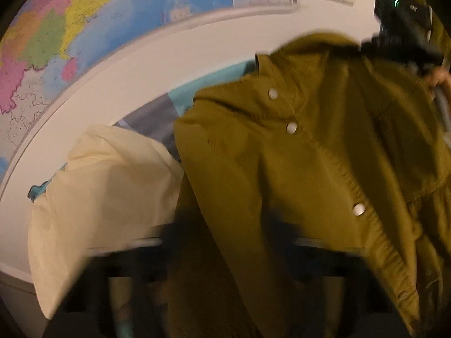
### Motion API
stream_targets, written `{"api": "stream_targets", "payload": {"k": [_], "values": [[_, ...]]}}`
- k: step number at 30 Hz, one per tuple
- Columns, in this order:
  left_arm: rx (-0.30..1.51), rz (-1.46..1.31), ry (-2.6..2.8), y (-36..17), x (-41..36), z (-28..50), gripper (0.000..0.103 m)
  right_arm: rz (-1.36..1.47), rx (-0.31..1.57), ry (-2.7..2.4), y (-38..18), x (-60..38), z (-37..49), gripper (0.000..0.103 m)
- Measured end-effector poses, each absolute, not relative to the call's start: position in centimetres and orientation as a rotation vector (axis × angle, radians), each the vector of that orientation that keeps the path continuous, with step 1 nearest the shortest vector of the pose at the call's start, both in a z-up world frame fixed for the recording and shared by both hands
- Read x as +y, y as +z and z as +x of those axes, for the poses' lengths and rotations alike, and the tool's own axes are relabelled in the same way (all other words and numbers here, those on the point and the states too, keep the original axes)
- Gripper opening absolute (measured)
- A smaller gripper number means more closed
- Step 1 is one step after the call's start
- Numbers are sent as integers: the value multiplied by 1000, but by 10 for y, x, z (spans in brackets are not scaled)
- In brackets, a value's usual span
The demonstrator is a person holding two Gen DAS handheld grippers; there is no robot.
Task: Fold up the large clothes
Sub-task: 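Lower the jacket onto the bed and spread it flat with both grippers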
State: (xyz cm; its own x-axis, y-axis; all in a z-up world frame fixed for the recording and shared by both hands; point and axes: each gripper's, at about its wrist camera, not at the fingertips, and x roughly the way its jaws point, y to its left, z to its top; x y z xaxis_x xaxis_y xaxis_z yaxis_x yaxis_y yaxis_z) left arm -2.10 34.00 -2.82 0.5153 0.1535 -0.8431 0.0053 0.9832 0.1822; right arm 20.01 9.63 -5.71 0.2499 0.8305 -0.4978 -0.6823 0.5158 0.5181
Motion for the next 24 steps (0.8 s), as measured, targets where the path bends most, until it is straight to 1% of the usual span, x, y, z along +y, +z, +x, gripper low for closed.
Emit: {"api": "stream_targets", "payload": {"k": [1, 3, 4, 6, 9, 11, 12, 14, 15, 16, 17, 18, 19, 21, 22, 23, 24], "values": [[1056, 126, 108, -30, 346, -17, 1, 211, 807, 1042, -56, 93, 199, 11], [992, 102, 174, -16, 356, -17, 0, 221, 780, 1057, -48, 89, 194, 11], [950, 110, 223, -4, 361, -18, 0, 236, 769, 1066, -42, 86, 192, 10], [849, 27, 247, 32, 379, -26, 0, 260, 729, 1092, -27, 78, 189, 10], [760, -5, 306, 70, 401, -28, 0, 339, 661, 1094, -6, 64, 197, 10], [752, 2, 356, 75, 411, -20, 0, 344, 645, 1040, -3, 62, 207, 11], [768, -6, 368, 68, 416, -14, 1, 333, 674, 994, -10, 66, 216, 13], [826, -4, 395, 46, 424, 2, 3, 311, 769, 946, -28, 73, 231, 29], [850, 3, 416, 38, 429, 9, 6, 264, 794, 847, -38, 76, 236, 33], [880, 7, 440, 26, 433, 15, 13, 237, 800, 811, -43, 76, 237, 36], [898, 15, 443, 14, 434, 18, 16, 242, 802, 795, -47, 71, 236, 48], [901, 10, 446, 9, 434, 16, 28, 255, 803, 772, -47, 66, 233, 57], [889, 6, 462, 5, 434, 14, 32, 250, 789, 762, -43, 59, 225, 61], [859, 25, 459, 8, 429, 5, 34, 208, 728, 840, -29, 44, 194, 68], [840, 28, 457, 13, 426, -1, 42, 192, 714, 862, -24, 39, 181, 78], [801, 32, 439, 21, 421, -12, 46, 173, 703, 899, -20, 32, 163, 86], [775, 37, 419, 28, 419, -21, 54, 137, 695, 969, -18, 29, 136, 87]]}}
